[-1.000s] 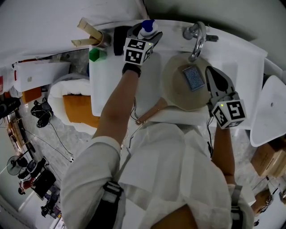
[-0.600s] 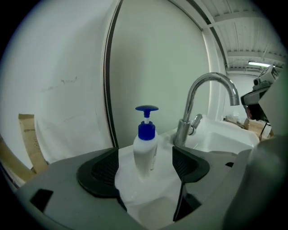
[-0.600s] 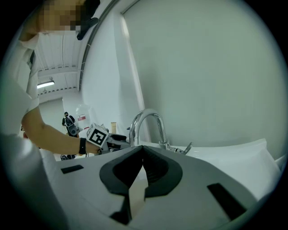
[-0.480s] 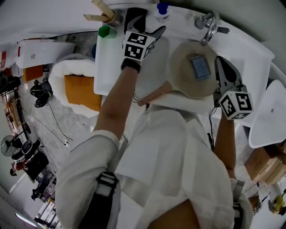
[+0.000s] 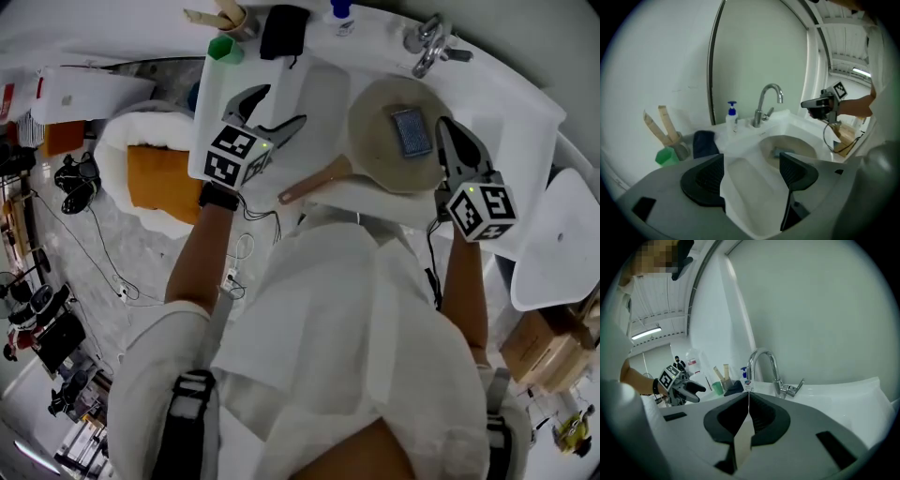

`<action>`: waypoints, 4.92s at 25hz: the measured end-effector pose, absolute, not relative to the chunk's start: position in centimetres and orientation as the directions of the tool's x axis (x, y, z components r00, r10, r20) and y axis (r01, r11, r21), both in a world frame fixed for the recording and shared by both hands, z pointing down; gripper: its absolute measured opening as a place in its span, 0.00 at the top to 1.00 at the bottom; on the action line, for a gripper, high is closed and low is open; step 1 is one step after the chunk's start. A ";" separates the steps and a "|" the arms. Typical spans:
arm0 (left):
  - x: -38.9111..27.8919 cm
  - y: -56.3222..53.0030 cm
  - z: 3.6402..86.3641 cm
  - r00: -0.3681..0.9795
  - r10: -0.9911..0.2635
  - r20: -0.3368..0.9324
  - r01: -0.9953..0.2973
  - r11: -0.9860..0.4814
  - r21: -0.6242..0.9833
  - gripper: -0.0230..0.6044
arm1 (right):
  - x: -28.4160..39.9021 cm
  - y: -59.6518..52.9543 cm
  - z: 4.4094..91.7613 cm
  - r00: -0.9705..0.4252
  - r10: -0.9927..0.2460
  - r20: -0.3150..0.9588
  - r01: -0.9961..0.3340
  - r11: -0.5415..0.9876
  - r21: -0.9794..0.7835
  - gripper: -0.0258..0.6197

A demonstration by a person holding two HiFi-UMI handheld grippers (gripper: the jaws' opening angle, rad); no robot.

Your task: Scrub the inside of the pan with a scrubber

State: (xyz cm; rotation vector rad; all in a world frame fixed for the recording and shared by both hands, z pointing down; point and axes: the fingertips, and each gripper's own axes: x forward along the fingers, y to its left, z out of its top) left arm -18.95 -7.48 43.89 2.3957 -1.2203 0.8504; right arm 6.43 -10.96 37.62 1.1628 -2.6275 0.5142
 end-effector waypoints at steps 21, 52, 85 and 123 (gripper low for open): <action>-6.7 5.4 58.9 0.529 0.110 0.842 -0.534 -0.728 0.431 0.33 | 6.9 -10.3 52.3 -0.628 -0.407 0.664 -0.651 0.742 -0.160 0.76; -5.5 4.9 60.3 0.605 0.241 0.758 -0.513 -0.610 0.604 0.57 | 8.0 -11.5 67.9 -0.267 -0.184 0.946 -0.709 0.702 -0.064 0.61; -5.5 4.9 60.2 0.607 0.239 0.758 -0.512 -0.611 0.603 0.57 | 5.6 -19.6 67.6 -0.360 -0.304 0.882 -0.899 0.367 -0.240 0.93; -5.7 4.9 60.3 0.599 0.222 0.769 -0.529 -0.611 0.589 0.57 | 13.3 -2.5 65.9 0.095 0.530 0.842 -0.367 0.805 -0.465 0.93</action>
